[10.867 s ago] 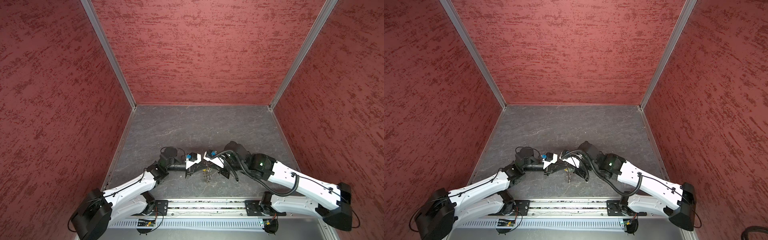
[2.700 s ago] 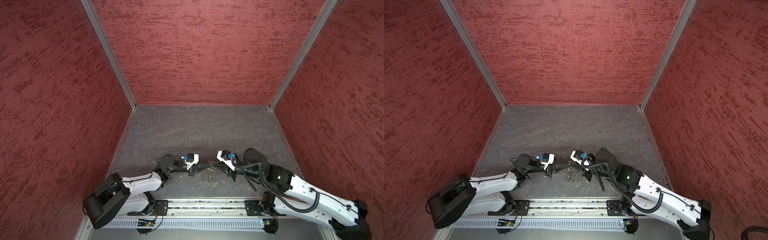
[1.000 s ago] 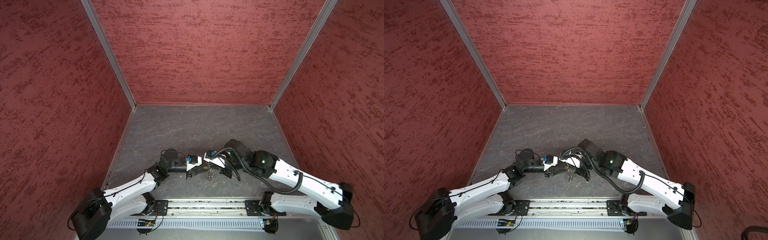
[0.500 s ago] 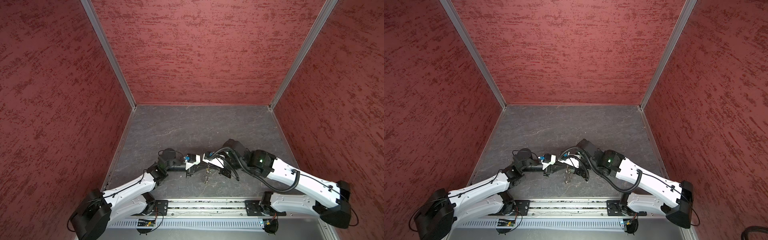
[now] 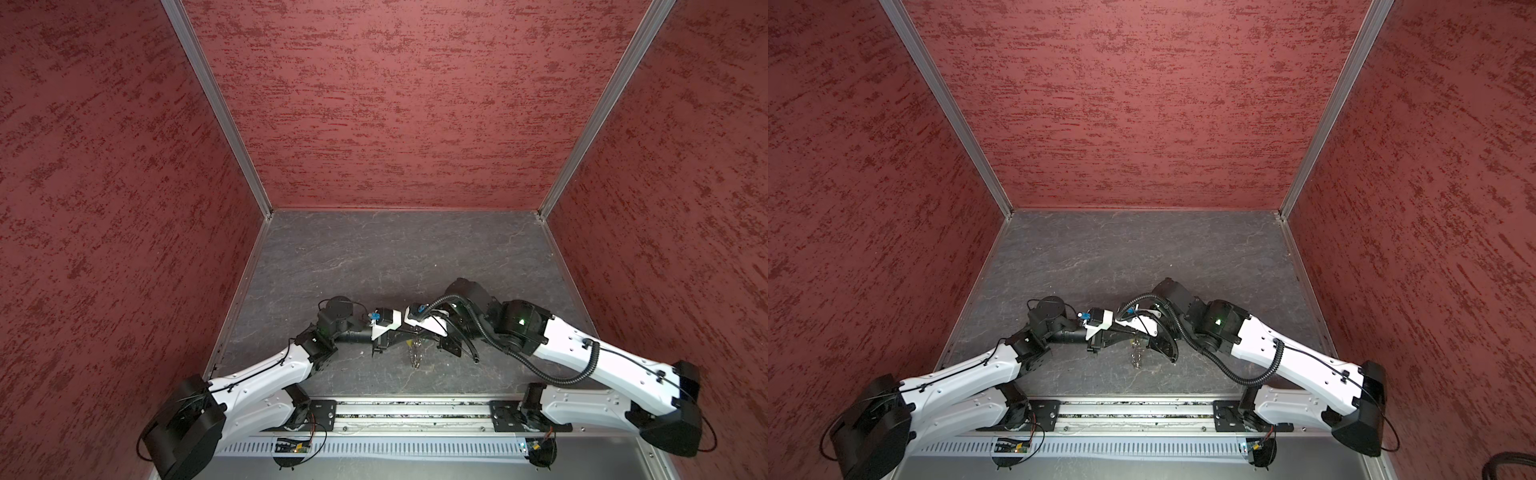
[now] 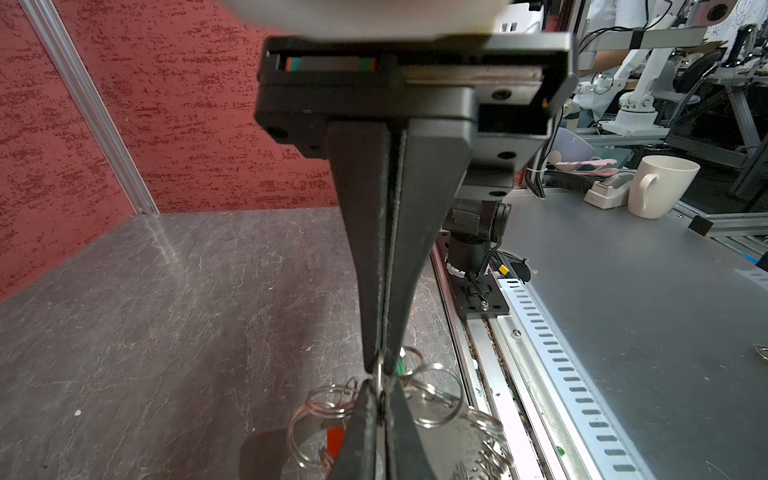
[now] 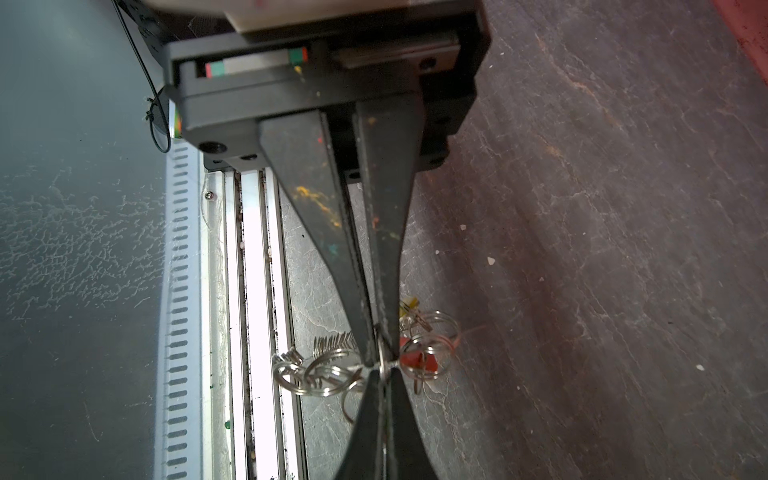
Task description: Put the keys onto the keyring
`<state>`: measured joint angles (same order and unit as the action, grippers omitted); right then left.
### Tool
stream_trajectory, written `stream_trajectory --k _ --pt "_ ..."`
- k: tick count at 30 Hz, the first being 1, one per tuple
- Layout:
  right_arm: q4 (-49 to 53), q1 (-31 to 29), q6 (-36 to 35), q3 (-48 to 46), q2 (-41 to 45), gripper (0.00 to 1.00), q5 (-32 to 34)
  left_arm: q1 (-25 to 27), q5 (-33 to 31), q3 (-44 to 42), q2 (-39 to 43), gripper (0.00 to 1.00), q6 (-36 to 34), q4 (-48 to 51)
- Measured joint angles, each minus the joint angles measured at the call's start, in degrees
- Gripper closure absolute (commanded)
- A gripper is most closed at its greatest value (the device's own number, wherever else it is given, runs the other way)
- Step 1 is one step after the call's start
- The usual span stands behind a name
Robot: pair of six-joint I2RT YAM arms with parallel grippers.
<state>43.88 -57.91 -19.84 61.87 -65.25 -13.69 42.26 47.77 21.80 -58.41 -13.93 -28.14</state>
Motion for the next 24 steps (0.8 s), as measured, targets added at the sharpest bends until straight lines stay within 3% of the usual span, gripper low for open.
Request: stream_trajectory --k 3,9,14,19,24 --pt "0.0 0.0 -0.1 0.0 0.0 1.00 0.0 0.0 0.0 0.2 -0.1 1.00 0.1 0.2" --pt "-2.5 0.0 1.3 -1.1 1.1 0.83 1.6 -0.2 -1.4 0.0 -0.2 1.00 2.6 -2.0" --pt "-10.5 0.0 4.3 -7.8 7.8 0.69 4.1 -0.2 -2.8 -0.8 -0.9 1.00 6.6 -8.0" --pt "-19.1 0.0 7.6 -15.4 16.0 0.68 6.0 -0.2 -3.3 -1.9 -1.7 1.00 9.1 -13.4" --pt "-25.1 0.0 10.0 -18.4 18.7 0.75 6.3 -0.2 -3.1 -2.8 -2.4 1.00 10.3 -17.0"
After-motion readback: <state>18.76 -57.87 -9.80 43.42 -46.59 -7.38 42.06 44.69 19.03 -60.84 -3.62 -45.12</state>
